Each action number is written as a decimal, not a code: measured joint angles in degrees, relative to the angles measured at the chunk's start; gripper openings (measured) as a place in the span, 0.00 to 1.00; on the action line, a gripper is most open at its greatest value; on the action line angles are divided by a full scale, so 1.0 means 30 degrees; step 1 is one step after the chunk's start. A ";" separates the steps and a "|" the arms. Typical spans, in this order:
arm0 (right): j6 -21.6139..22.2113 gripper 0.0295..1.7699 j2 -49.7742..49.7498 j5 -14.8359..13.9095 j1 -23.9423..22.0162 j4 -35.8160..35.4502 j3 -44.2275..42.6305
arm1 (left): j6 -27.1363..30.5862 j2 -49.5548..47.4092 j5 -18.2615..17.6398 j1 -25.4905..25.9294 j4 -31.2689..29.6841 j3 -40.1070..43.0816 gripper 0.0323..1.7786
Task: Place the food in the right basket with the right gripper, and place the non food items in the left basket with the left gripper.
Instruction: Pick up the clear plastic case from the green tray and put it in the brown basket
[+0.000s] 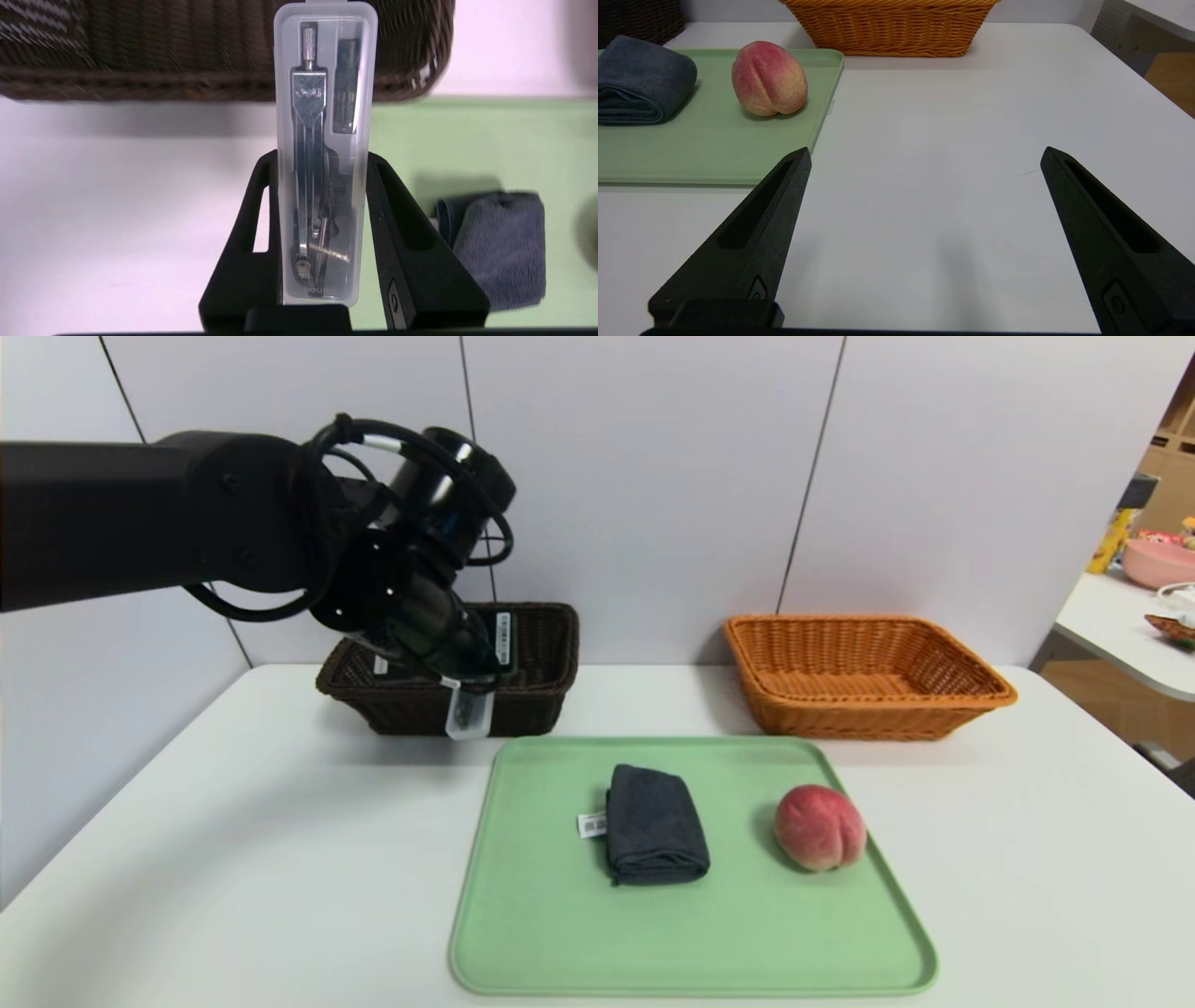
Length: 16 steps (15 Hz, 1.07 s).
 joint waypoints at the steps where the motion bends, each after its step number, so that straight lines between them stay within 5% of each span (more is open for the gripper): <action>1: 0.0004 0.96 0.0000 0.0000 0.0000 0.0000 0.0000 | 0.0634 0.0146 0.0000 0.0496 -0.0008 -0.0646 0.30; 6: 0.0000 0.96 0.0000 0.0008 0.0000 0.0000 0.0000 | 0.4190 0.1975 -0.0154 0.2873 -0.2105 -0.3088 0.30; 16: 0.0000 0.96 0.0000 0.0008 0.0000 0.0000 0.0008 | 0.4490 0.5575 -0.0333 0.4787 -0.5116 -0.3568 0.30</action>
